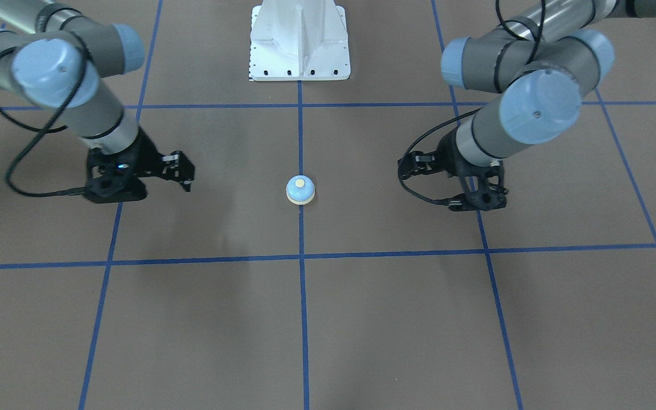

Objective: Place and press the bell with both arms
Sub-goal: 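Raise the left gripper away from the bell while the right arm reaches toward it, then press down on the bell top with the right gripper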

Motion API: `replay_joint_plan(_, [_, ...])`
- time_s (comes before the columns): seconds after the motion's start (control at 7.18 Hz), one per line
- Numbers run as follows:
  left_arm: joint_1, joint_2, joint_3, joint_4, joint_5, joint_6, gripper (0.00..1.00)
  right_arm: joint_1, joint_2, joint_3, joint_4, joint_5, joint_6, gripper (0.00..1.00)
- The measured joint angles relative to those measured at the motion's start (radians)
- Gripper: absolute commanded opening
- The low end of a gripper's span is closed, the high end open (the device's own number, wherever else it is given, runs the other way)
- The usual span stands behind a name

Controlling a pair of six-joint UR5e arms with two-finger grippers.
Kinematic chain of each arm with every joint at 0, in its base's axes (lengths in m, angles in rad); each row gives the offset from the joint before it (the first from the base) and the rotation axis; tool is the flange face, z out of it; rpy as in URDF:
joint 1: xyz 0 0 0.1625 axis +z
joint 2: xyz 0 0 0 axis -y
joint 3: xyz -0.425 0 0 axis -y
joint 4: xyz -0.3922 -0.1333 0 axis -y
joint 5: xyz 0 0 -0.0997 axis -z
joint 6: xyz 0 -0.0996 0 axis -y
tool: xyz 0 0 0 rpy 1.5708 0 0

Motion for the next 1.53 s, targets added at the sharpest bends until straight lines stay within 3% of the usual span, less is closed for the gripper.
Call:
replay_joint_plan(0.14, [-0.032, 0.053, -0.029, 0.001, 0.004, 0.052, 0.99, -0.087, 0.067, -0.007, -0.001, -0.075, 0.114, 0.0])
replay_joint_plan(0.42, [-0.057, 0.098, -0.048, 0.002, 0.009, 0.096, 0.99, -0.191, 0.196, -0.101, -0.003, -0.156, 0.218, 0.0])
replay_joint_plan(0.7, [-0.061, 0.111, -0.054, 0.002, 0.011, 0.102, 0.99, -0.221, 0.299, -0.224, -0.004, -0.169, 0.264, 0.0])
replay_joint_plan(1.53, [-0.061, 0.117, -0.063, 0.002, 0.011, 0.102, 0.99, -0.226, 0.346, -0.307, 0.001, -0.17, 0.267, 0.0])
